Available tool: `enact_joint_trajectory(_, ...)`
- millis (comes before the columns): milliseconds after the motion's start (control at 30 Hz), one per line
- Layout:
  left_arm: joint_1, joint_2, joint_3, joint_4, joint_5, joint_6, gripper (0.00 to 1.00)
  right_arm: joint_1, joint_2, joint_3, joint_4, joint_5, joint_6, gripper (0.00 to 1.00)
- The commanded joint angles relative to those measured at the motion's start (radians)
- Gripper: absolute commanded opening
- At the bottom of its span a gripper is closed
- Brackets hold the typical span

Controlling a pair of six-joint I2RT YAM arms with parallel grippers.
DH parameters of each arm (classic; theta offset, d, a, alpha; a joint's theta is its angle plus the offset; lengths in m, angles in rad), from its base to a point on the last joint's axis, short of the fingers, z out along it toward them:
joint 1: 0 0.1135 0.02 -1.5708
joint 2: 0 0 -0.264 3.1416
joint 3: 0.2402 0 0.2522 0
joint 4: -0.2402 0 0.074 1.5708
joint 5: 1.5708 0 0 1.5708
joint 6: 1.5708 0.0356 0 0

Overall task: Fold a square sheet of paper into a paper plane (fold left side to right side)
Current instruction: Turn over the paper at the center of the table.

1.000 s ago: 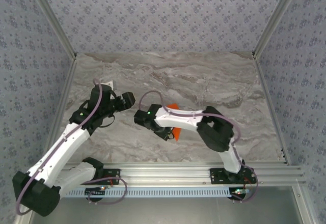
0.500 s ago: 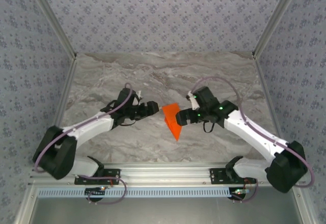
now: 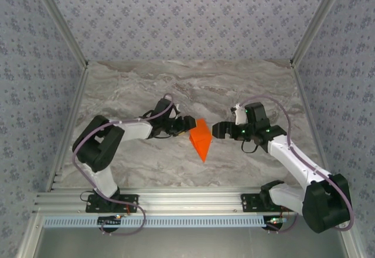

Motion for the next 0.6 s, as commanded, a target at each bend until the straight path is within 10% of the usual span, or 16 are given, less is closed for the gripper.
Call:
enact_joint_trajectory(0, -0.005, 0.051, 0.045, 0.061, 0.053, -0.004, 0.58, -0.034, -0.014, -0.013, 0.047, -0.082, 0.015, 1.00)
enact_joint_trajectory(567, 0.035, 0.032, -0.010, 0.179, 0.134, 0.031, 0.02, -0.108, 0.118, -0.090, 0.312, -0.236, 0.003, 0.94)
